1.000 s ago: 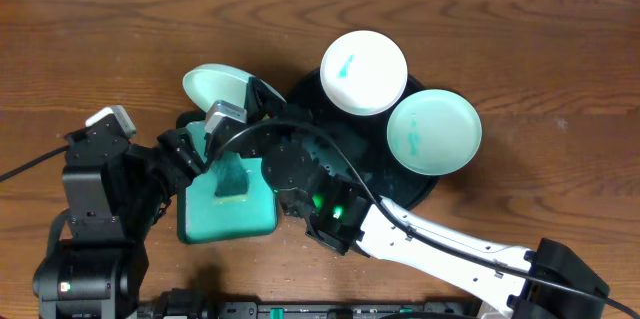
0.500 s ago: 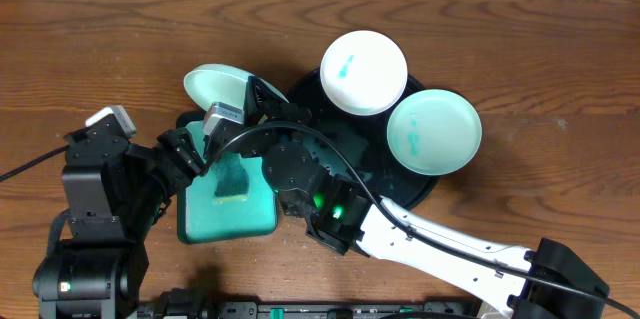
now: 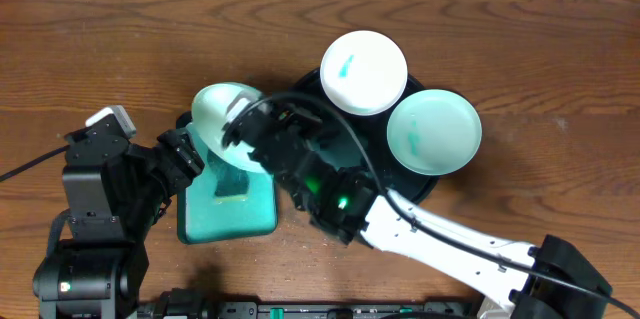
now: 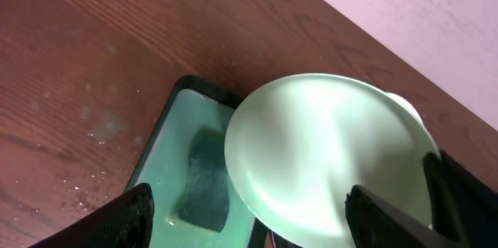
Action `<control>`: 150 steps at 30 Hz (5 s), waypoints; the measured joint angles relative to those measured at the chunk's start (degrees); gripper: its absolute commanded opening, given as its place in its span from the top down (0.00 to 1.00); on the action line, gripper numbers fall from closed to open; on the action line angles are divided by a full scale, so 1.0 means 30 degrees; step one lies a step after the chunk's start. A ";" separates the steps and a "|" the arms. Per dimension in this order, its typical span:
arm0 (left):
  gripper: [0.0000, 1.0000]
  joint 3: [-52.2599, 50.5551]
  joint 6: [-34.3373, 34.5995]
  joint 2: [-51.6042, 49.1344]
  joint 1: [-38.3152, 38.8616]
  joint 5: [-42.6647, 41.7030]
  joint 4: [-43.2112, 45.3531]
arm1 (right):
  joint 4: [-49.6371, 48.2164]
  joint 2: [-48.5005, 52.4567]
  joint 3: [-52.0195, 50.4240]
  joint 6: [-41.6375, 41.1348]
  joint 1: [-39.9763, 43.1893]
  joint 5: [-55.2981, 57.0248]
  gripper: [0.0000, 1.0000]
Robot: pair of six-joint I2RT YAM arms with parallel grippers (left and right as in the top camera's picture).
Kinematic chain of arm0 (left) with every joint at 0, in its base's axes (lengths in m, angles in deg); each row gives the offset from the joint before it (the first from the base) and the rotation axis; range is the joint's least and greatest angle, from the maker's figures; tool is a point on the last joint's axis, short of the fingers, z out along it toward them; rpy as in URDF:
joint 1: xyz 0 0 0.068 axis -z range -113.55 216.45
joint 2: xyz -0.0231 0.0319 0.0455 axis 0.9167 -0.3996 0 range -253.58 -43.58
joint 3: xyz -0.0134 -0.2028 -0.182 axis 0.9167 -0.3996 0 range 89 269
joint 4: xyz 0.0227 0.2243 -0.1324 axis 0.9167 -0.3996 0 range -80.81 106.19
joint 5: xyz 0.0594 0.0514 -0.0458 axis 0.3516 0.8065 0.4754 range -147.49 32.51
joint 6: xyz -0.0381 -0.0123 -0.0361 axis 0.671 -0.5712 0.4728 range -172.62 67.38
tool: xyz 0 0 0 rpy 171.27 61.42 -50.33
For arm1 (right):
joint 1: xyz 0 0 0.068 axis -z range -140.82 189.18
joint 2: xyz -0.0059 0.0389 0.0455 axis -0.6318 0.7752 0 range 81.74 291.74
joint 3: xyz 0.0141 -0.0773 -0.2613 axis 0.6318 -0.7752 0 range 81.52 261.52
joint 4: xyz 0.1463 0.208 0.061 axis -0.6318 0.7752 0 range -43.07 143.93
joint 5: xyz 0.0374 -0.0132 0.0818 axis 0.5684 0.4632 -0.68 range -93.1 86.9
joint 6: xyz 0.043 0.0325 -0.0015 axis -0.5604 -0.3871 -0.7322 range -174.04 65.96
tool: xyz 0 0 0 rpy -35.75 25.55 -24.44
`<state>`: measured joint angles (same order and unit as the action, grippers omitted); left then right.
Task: Clean dirty plates on tray and stack at the side
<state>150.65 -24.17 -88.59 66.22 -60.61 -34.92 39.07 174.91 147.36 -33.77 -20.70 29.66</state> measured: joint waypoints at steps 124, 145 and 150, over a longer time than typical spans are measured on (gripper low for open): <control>0.21 0.0000 0.0000 0.0000 0.0000 0.0000 -0.0007 | 1.6925 0.1290 -0.0430 -1.0448 2.2229 -1.5606 0.84; 0.21 0.0000 0.0000 0.0000 0.0000 0.0000 -0.0007 | 1.7639 -0.0495 -0.0845 -1.2458 1.4003 -1.4214 0.99; 0.21 0.0000 0.0000 0.0000 0.0000 0.0000 0.0000 | 1.5861 0.2251 -0.1042 -1.2655 1.3194 -1.3566 0.99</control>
<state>150.65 -24.17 -88.59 66.22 -60.61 -34.92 86.66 181.66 144.23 -71.73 18.89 -11.04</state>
